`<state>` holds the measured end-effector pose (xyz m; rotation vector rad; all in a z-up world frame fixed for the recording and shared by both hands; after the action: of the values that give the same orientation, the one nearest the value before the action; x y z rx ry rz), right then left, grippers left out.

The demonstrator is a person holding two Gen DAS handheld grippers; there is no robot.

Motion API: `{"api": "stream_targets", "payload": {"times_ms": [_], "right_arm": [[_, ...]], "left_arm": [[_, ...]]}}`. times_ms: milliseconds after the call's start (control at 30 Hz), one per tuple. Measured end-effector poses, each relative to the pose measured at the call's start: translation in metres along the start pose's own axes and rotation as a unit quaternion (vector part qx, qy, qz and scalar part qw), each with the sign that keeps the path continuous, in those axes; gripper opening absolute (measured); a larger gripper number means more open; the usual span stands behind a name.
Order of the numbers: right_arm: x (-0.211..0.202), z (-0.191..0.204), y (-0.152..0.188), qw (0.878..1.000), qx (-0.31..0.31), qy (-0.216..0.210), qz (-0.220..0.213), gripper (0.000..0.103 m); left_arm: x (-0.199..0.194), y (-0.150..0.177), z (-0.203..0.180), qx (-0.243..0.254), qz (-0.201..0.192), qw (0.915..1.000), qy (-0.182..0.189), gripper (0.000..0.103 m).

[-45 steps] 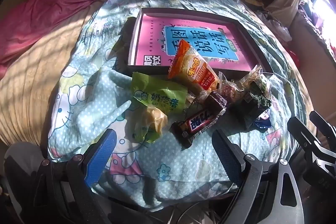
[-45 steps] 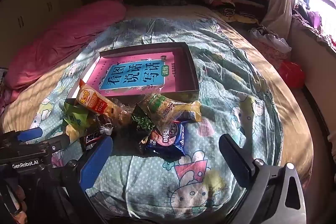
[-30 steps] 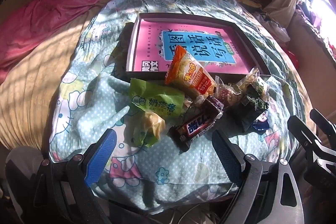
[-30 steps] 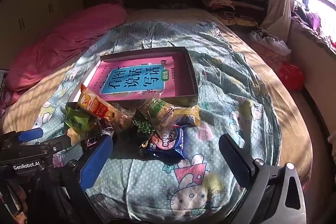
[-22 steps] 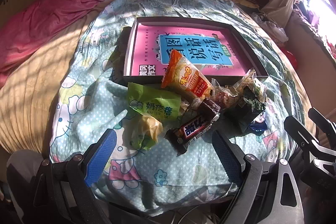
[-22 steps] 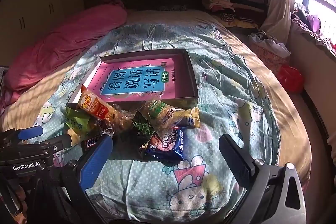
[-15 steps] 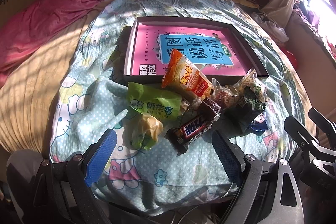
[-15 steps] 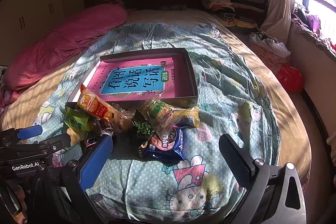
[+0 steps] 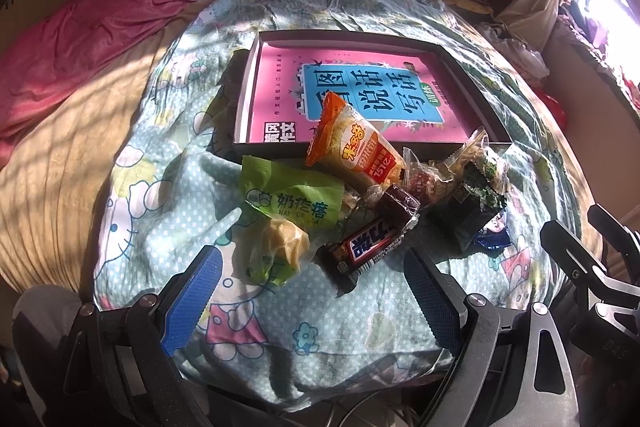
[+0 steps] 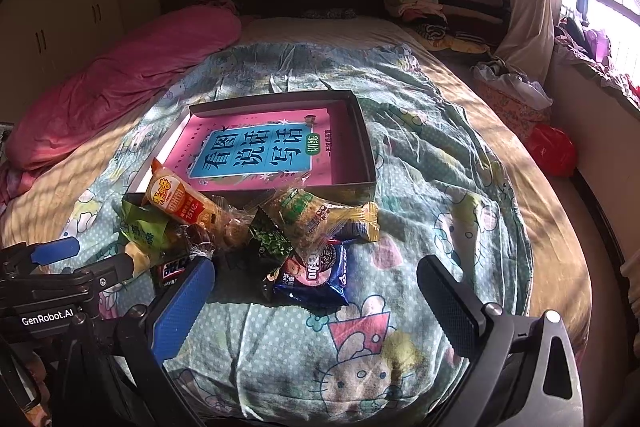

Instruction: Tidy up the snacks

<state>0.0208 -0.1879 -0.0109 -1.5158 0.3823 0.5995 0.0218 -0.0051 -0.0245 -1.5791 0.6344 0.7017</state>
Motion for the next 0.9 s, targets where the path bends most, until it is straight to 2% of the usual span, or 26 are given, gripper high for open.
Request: {"api": "stream_targets", "payload": {"times_ms": [900], "right_arm": [[0.0087, 0.0006, 0.0037, 1.0, -0.001, 0.001, 0.011, 0.102]], "left_arm": [[0.0076, 0.0025, 0.0023, 0.002, 0.005, 1.0, -0.006, 0.093]]}}
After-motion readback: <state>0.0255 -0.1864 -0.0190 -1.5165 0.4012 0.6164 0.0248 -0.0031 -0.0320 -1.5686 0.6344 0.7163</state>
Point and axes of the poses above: each gripper's, at about its wrist camera, not at the fingertips, and x roughly the way its jaws point, z to its left, y to its underside, the point moved 4 cm from there along x, roughly the way its jaws point, and after that the axes turned 10 degrees about -z, right-handed, at the moved point
